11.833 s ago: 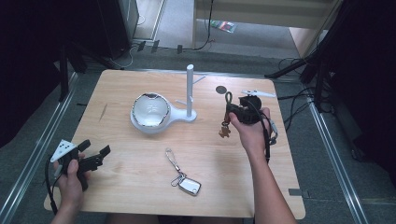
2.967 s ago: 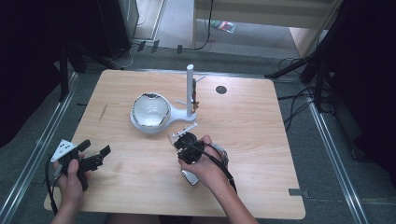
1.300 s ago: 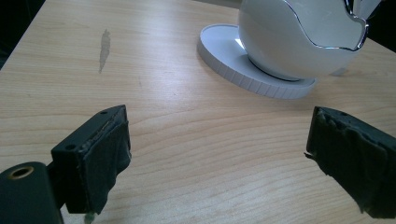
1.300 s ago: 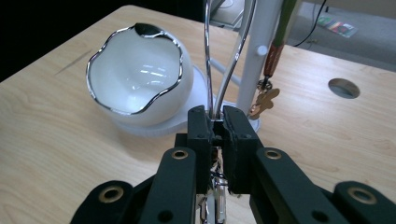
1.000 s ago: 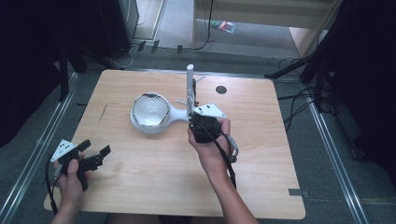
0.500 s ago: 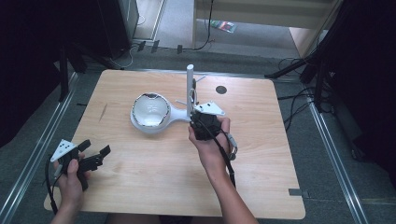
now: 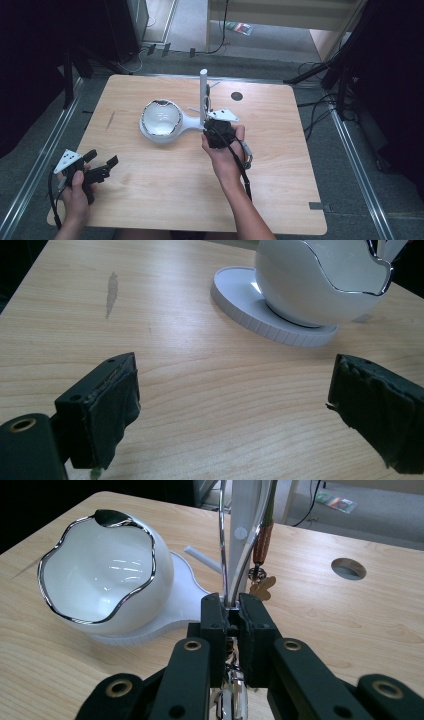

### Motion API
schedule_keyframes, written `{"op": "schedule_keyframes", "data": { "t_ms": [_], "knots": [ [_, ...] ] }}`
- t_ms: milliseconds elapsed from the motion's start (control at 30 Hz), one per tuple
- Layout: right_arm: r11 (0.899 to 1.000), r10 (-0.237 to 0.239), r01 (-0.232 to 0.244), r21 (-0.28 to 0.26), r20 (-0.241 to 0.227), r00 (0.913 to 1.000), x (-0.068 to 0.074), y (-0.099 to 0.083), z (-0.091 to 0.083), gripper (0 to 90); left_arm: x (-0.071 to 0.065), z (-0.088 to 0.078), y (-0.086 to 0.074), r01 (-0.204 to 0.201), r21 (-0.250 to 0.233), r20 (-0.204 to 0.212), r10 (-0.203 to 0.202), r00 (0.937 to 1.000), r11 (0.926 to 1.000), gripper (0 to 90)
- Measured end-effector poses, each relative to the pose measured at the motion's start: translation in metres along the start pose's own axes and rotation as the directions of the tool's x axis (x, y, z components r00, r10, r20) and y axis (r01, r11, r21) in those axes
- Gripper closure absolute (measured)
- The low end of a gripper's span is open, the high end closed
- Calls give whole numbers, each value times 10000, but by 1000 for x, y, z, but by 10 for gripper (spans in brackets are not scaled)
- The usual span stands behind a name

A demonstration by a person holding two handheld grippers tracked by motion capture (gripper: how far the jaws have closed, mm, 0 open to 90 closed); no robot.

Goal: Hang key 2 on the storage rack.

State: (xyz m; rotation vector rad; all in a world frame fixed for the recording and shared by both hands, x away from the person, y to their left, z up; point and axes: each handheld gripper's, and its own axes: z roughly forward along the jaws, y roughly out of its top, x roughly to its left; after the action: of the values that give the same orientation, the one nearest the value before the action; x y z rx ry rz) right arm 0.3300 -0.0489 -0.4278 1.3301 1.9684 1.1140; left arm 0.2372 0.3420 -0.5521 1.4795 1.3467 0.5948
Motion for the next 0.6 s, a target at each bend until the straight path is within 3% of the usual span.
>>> {"op": "schedule_keyframes", "data": {
  "t_ms": [600],
  "knots": [
    [9990, 78, -80, 442, 43, 10000, -1, -4, 17, 835, 0, 0, 0, 33, 10, 2, -33, 10000, 10000, 69]
  ]
}}
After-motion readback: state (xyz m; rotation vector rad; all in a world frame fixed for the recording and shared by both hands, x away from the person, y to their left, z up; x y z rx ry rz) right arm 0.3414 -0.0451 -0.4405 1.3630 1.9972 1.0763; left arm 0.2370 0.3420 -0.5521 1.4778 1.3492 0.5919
